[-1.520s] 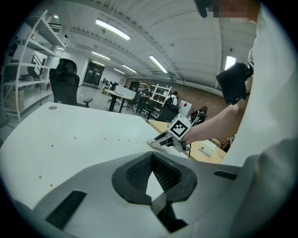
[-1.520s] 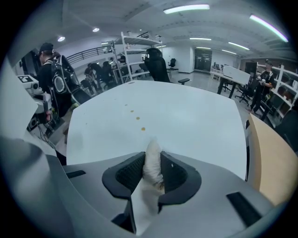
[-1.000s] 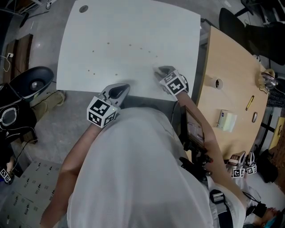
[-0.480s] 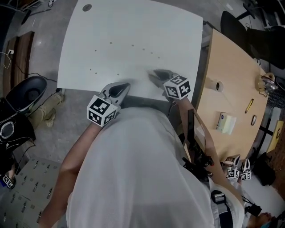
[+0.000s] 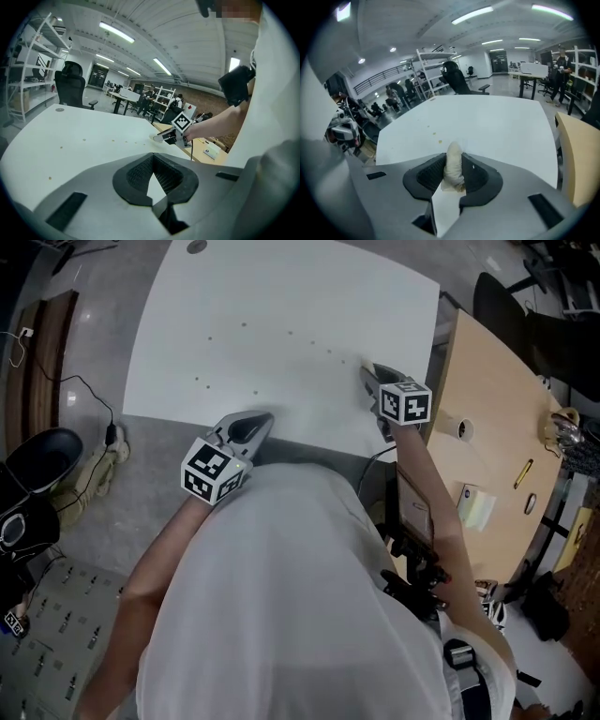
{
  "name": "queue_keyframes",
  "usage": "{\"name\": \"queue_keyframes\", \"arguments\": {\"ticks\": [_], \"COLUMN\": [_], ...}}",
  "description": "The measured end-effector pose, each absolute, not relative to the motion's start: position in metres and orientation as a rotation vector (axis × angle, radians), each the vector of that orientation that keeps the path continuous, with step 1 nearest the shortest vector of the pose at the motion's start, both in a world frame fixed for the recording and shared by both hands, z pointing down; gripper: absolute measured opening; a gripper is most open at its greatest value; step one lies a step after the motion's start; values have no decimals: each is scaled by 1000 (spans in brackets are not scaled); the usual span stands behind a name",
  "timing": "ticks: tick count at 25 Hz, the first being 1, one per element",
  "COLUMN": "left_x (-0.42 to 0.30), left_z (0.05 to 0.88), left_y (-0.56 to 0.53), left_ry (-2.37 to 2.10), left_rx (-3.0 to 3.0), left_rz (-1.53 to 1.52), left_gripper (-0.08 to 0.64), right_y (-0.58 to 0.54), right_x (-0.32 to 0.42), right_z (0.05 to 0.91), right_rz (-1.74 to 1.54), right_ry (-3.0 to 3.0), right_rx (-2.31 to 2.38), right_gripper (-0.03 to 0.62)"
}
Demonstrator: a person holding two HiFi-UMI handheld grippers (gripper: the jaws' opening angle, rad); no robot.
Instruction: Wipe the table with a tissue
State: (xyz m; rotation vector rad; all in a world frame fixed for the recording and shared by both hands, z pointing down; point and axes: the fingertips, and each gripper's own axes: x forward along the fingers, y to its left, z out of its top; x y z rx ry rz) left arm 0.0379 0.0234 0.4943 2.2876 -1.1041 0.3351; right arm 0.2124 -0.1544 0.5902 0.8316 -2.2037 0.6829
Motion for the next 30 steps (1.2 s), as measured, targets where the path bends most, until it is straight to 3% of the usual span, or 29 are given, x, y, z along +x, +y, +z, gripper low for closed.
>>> {"name": "queue_keyframes", "arguments": {"ticks": [17,30], "left_x": [31,32], "left_z": [499,498], "left_y": [17,9], "left_ry": [-1161,-1117], "left_rx": [2238,2271], "left_rz": [317,314], "left_gripper": [5,4], "right_y": [-154,-88], "right_x": [182,138], "right_z": [625,625], "right_rz": [343,196], "right_ry": [-2036,-2040], "right_rx": [563,305], "right_gripper": [103,103]}}
